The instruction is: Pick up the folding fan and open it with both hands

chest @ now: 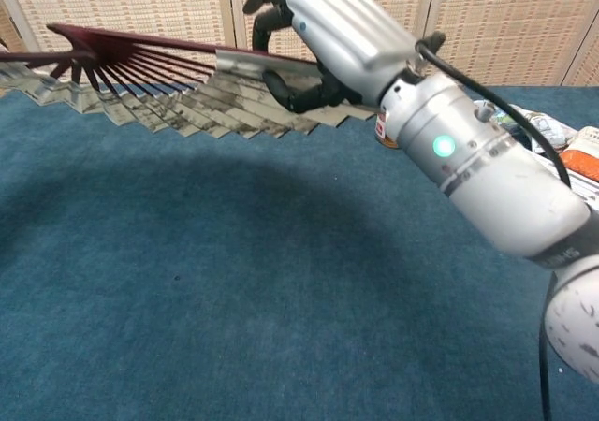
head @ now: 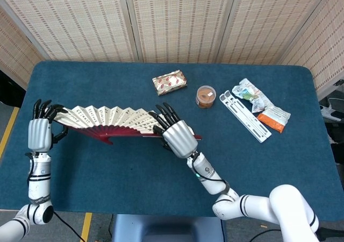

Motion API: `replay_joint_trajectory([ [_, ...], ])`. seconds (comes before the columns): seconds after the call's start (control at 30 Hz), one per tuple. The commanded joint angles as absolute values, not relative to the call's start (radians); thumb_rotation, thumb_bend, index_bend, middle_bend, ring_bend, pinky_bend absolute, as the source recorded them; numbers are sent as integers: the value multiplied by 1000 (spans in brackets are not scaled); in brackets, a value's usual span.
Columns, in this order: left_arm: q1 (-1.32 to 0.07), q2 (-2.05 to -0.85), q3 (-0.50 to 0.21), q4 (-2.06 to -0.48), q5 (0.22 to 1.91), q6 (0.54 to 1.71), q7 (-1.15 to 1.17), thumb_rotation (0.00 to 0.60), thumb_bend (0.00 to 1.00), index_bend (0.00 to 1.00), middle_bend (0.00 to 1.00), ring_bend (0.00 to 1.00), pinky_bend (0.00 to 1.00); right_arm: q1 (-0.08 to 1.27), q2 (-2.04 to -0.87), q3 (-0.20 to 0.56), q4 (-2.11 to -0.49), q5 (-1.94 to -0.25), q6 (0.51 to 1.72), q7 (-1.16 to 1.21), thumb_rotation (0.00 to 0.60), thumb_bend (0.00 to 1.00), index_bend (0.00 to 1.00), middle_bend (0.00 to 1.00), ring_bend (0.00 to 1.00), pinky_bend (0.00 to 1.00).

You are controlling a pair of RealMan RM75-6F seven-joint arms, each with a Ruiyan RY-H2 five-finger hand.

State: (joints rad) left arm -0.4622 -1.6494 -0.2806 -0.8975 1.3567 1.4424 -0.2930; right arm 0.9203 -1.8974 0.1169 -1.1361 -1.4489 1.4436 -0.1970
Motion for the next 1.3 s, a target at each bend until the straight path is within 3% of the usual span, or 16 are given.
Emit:
replay_joint_trajectory([
  [0.03,-460,-1719,-233,-763,1383,1434,-302,600,519,368,258,94,16,884,-1920,79,-1092,-1486,1452,-171,600,653,628,159,0,0],
  [0.2,-446,-1778,-190,-635,1399,1407,-317,600,507,330,217,72,14,841,-1934,40,-1053,-1516,1431,-173,600,652,522,159,0,0],
  [0.33,-429,-1815,-155,-552,1418,1397,-327,600,499,295,177,54,12,811,-1924,12,-1052,-1539,1415,-204,600,631,380,153,0,0],
  [0.4,-422,-1828,-137,-516,1427,1382,-324,600,473,239,134,32,7,796,-1913,0,-1063,-1538,1392,-240,600,547,265,123,0,0],
  [0.47,-416,-1836,-123,-492,1435,1374,-325,600,421,88,41,3,1,782,-1901,-4,-1086,-1534,1376,-276,600,435,115,74,0,0],
  [0.53,-409,-1843,-117,-475,1436,1364,-332,600,398,5,1,0,0,767,-1886,-2,-1116,-1531,1371,-310,600,334,16,42,0,0],
  [0.73,-386,-1792,-92,-547,1444,1319,-389,600,373,0,0,0,0,720,-1811,-13,-1240,-1521,1348,-405,600,177,0,0,0,0],
  [0.87,-376,-1700,-62,-683,1458,1272,-371,600,374,0,0,0,2,711,-1705,-33,-1379,-1445,1220,-520,600,83,0,0,0,0],
  [1.0,-388,-1553,-22,-911,1455,1137,-367,600,373,0,0,0,3,750,-1560,-21,-1582,-1205,995,-734,600,30,0,0,0,0],
  [1.1,-431,-1398,13,-1122,1434,952,-437,600,364,0,0,0,3,805,-1487,1,-1671,-1019,893,-851,600,15,0,0,0,0],
  [1.2,-471,-1272,21,-1269,1421,844,-505,600,359,0,0,0,1,843,-1435,12,-1734,-922,872,-904,600,4,0,0,0,0],
  [1.3,-469,-1203,8,-1346,1433,877,-540,600,358,0,0,0,0,845,-1371,24,-1811,-906,895,-885,600,0,0,0,0,0],
])
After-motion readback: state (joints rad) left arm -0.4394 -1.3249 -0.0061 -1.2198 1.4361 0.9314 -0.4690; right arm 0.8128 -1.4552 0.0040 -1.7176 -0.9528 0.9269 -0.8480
